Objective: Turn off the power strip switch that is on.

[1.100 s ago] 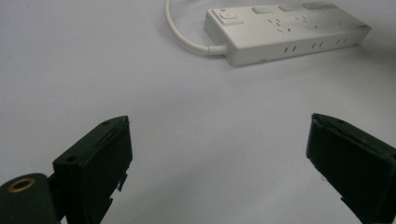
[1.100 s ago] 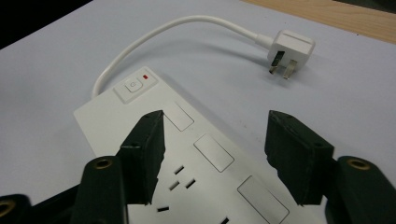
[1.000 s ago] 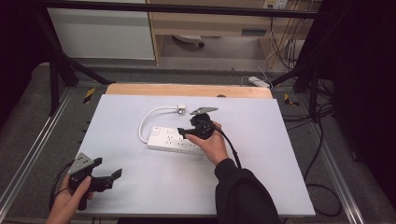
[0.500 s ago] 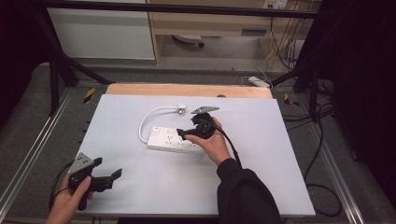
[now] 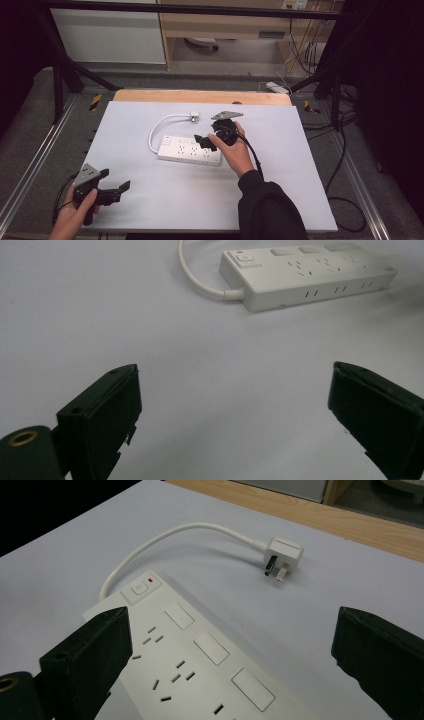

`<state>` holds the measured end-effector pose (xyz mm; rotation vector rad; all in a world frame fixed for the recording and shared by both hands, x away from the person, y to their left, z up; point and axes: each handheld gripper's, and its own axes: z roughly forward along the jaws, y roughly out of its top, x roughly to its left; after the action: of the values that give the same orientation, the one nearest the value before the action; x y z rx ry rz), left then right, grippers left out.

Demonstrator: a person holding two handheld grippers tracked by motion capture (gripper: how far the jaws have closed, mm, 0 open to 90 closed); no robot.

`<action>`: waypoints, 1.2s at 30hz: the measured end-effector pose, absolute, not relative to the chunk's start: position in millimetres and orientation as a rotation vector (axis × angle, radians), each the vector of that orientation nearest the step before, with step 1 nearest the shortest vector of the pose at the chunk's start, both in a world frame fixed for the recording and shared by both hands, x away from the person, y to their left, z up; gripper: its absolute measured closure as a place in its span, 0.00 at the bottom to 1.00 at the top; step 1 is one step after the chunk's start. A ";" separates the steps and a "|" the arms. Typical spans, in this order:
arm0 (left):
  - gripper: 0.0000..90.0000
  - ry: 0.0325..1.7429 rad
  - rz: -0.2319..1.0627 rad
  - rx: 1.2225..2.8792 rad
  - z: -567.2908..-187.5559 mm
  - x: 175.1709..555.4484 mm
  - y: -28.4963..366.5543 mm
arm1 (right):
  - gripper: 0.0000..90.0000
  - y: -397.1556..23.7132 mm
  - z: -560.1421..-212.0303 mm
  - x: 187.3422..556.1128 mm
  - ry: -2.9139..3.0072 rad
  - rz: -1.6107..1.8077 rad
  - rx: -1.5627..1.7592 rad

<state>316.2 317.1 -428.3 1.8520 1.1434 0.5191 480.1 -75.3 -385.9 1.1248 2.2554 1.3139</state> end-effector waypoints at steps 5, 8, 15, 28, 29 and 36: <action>0.08 1.144 0.520 1.853 -428.4 316.3 317.0 | 0.04 -87.2 -381.0 477.7 2.235 1.318 1.119; 0.08 1.145 0.521 1.853 -428.5 316.2 316.9 | 0.03 -92.7 -378.6 476.3 2.223 1.323 1.120; 0.08 1.146 0.521 1.853 -428.6 316.1 316.7 | 0.04 -107.3 -374.1 473.0 2.197 1.327 1.130; 0.08 1.147 0.517 1.854 -428.7 316.1 316.7 | 0.06 -135.5 -362.0 466.2 2.160 1.368 1.120; 0.08 1.147 0.517 1.853 -428.8 316.1 316.7 | 0.06 -137.2 -361.4 465.4 2.157 1.368 1.116; 0.08 1.143 0.515 1.857 -428.8 315.7 316.4 | 0.06 -151.1 -358.5 460.5 2.139 1.376 1.124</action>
<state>315.7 316.4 -428.8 1.8566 1.1426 0.5150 460.5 -151.1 -358.5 1.1238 2.1387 1.3765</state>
